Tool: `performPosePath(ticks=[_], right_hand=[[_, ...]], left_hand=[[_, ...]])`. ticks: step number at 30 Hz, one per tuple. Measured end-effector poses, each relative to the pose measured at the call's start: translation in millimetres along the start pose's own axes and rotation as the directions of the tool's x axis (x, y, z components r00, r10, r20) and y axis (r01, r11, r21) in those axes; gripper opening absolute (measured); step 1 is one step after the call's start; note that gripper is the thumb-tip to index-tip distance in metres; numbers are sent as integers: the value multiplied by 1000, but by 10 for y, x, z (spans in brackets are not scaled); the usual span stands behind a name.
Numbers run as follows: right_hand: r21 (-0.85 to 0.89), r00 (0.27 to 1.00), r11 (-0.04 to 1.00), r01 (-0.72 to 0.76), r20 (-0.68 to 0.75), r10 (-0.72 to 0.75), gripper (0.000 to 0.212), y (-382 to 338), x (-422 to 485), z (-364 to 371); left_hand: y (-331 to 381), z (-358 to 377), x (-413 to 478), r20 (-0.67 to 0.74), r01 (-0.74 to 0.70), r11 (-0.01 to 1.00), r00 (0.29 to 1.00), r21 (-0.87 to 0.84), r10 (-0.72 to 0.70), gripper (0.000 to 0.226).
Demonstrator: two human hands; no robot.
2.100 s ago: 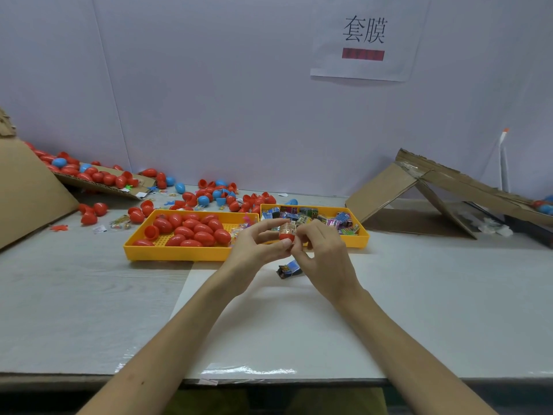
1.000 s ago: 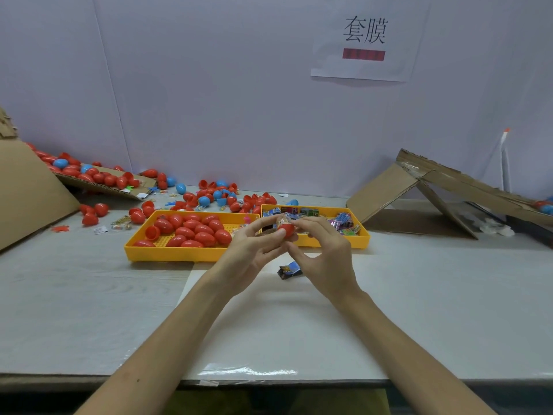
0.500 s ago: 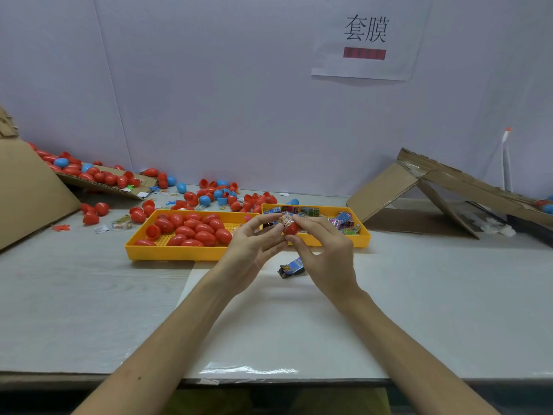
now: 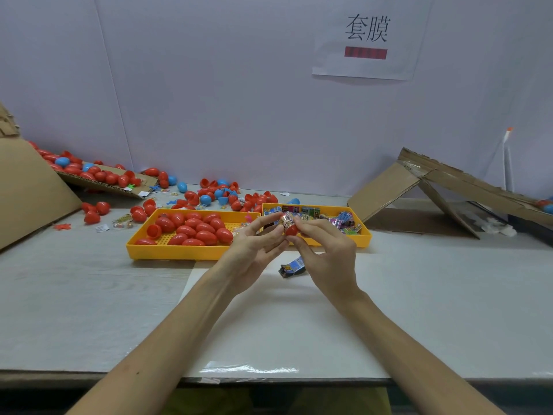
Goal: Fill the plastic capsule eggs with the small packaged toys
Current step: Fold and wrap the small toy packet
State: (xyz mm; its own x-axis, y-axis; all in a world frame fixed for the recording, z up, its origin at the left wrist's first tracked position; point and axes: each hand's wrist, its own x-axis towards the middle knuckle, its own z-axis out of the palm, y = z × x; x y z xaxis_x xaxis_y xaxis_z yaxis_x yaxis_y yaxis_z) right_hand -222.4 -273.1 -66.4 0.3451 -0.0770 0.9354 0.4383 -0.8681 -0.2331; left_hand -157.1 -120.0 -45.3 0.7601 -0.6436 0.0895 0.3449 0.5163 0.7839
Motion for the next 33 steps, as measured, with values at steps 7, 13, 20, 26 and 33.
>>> performPosePath(ticks=[7,13,20,26,33], right_hand=[[16,999,1000,20,26,-20,37,-20,15,-13],[34,993,999,18,112,-22,52,-65,16,-14],[2,993,999,-49,106,48,41,-57,19,-21],[-19,997,999,-30,74,32,34,-23,11,-18],[25,998,1000,-13,58,11,33,8,0,-28]], left_hand=[[21,0,-41,70,24,1000,997,9,-24,42],[25,-8,-34,65,19,999,998,48,-22,36],[20,-27,-18,64,38,999,997,6,-38,36],[17,-10,-14,75,21,999,997,25,-23,42],[10,-8,-4,63,14,999,998,31,-16,41]])
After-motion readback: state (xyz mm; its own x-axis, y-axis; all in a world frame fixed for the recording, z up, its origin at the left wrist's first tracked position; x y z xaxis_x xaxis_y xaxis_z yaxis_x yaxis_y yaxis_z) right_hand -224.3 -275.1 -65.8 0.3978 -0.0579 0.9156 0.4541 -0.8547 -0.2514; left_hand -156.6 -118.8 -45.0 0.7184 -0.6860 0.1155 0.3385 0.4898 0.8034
